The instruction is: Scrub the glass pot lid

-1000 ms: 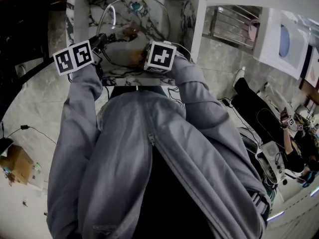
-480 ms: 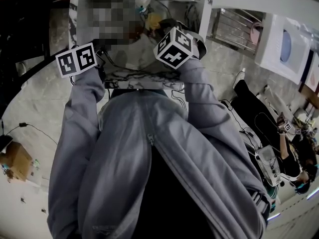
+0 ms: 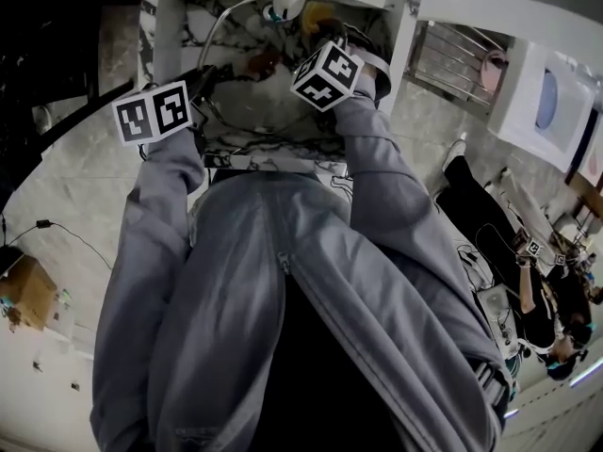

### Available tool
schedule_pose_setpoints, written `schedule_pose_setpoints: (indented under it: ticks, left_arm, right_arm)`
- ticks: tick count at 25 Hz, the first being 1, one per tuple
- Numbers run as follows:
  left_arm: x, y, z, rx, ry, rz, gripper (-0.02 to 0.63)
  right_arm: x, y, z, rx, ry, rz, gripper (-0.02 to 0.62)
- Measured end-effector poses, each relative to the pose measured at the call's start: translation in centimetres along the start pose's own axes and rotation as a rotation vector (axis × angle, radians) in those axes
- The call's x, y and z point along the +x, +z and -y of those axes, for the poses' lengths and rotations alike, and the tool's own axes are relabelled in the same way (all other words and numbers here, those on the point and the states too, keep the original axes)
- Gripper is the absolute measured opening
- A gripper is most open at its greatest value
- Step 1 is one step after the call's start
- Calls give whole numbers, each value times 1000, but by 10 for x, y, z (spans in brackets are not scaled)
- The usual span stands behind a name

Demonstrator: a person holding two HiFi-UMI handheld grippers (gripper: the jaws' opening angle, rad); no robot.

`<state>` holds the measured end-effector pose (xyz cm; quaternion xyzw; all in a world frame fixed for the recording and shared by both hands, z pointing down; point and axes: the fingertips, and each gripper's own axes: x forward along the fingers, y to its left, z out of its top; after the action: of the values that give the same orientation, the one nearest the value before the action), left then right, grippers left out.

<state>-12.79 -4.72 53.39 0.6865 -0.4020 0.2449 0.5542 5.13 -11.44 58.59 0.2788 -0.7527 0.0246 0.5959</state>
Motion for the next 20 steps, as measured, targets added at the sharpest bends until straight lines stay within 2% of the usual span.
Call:
schedule_pose_setpoints:
  ticks: [6,13,20]
  left_arm:
    - [0,1,0,-2,2,-2,52]
    - [0,1,0,-4,5,2,52]
    - [0,0,0,-3,6,8,52]
  right_arm:
    - [13,-12,-32,-46,115,-83,51]
    - [3,-33,-76,-26,239,-166,51]
    - [-14,-49,-125,-22,405,-219,51]
